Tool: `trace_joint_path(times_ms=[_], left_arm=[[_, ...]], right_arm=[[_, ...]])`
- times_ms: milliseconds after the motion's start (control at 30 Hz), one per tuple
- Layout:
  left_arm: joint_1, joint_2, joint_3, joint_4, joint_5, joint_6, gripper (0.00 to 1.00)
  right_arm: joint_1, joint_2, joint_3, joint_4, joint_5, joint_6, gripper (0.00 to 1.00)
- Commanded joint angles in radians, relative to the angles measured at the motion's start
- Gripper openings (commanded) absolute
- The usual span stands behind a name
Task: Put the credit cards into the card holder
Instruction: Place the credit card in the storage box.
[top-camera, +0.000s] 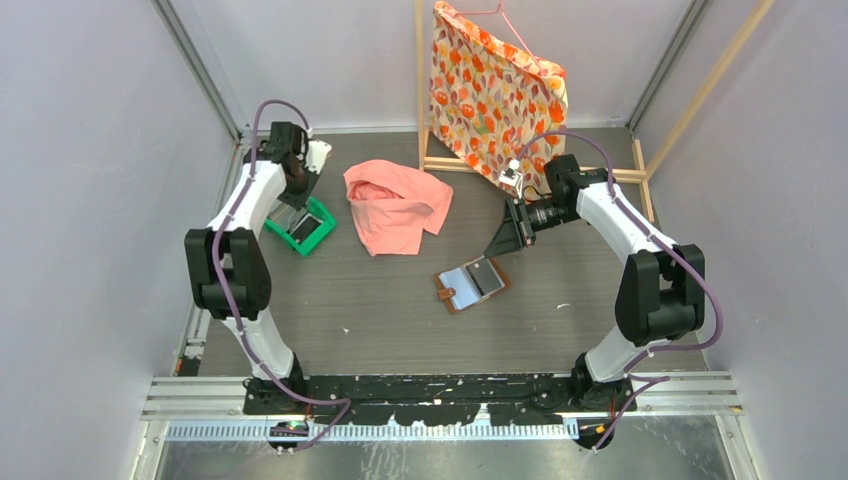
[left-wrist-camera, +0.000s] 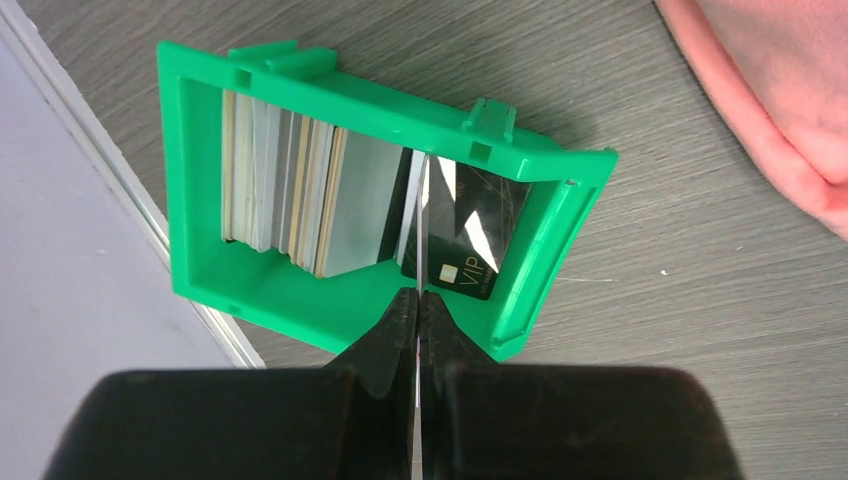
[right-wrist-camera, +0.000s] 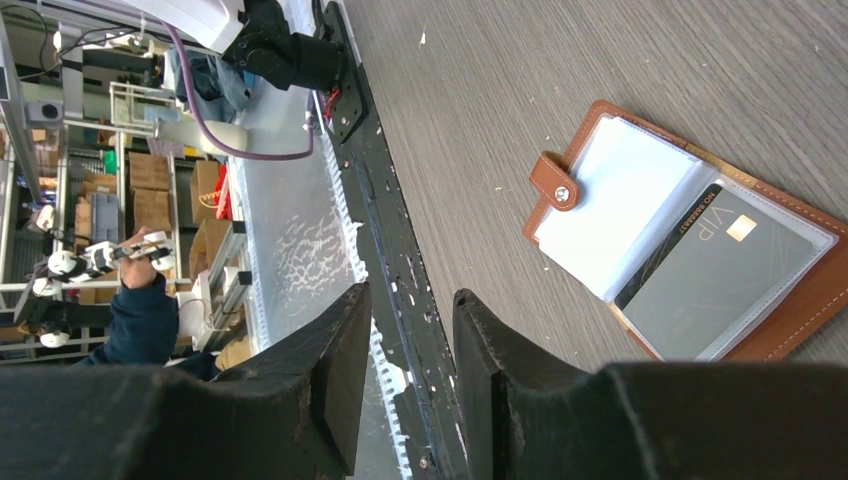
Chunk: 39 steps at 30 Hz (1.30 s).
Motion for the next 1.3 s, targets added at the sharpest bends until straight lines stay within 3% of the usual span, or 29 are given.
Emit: trace_joint_path(times_ms=[0,433,533,767,1267], left_arm=[[0.019,-0.004,0.028,0.035,0.015,0.060,0.00],[0.076,0.123,0.041,0.084,0.036,0.108,0.05],[0.076,0.135,0.028,0.111,0.004,0.103,0.19],[0.076,0.092,-0.062,0.236,-0.072,0.094,0.41],[0.068,0.037,-0.202,0.455,-0.158,0.140,0.52]], right_arm=[[0.006,-0.003,0.036,-0.008,-0.032,-0.020,0.41],[0.006,0.004,0.034,-0.011,-0.041,-0.022,0.41],[0.006,0.003,0.034,-0.012,-0.044,-0.024,0.41],[0.006,0.010,0.034,-0.014,-0.051,-0.026,0.41],[0.006,0.009,0.032,-0.017,-0.062,-0.030,0.41]])
